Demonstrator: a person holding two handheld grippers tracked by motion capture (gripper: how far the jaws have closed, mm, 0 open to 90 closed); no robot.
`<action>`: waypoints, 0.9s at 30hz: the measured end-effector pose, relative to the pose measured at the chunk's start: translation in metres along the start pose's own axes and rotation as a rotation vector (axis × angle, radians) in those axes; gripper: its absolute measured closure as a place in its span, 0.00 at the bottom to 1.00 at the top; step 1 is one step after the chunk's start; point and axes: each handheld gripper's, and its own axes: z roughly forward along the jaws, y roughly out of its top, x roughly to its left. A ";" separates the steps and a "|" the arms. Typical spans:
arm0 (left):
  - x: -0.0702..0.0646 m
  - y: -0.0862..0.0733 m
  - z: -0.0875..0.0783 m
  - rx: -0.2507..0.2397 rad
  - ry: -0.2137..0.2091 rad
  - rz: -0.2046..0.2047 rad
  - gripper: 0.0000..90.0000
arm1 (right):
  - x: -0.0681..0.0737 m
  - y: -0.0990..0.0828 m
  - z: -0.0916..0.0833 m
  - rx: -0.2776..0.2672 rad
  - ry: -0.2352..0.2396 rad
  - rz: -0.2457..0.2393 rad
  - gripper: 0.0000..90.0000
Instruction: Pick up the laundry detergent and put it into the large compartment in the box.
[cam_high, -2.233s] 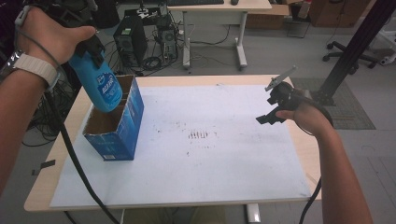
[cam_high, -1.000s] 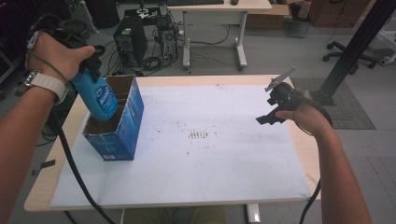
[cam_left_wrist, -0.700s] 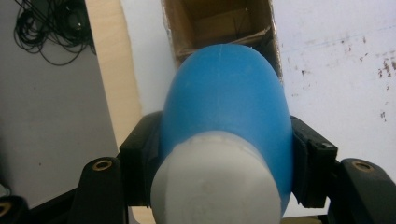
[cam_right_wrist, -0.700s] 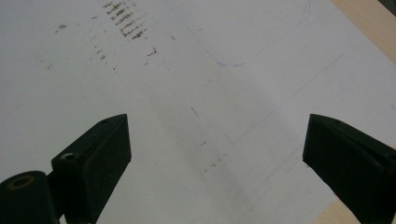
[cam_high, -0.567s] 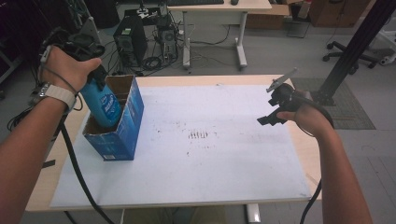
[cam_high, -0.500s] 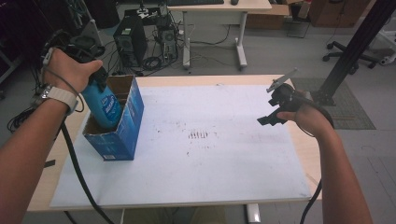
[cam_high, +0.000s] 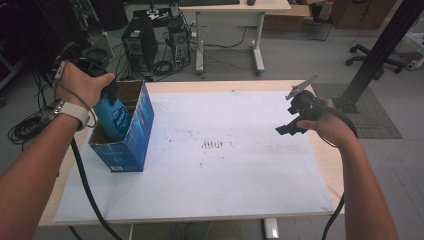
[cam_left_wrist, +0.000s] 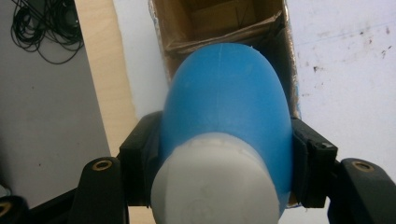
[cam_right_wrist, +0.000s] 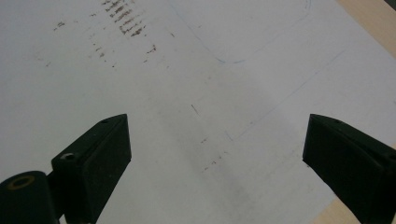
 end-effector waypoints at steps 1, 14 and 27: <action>0.000 0.000 0.002 0.001 0.002 0.000 0.42 | 0.000 0.000 0.000 0.000 0.000 0.001 0.09; -0.004 -0.002 0.026 0.019 0.007 0.002 0.42 | 0.000 0.000 0.002 0.001 0.002 0.003 0.09; -0.007 -0.005 0.049 0.023 0.010 0.004 0.42 | -0.001 -0.002 0.004 0.005 0.001 0.007 0.09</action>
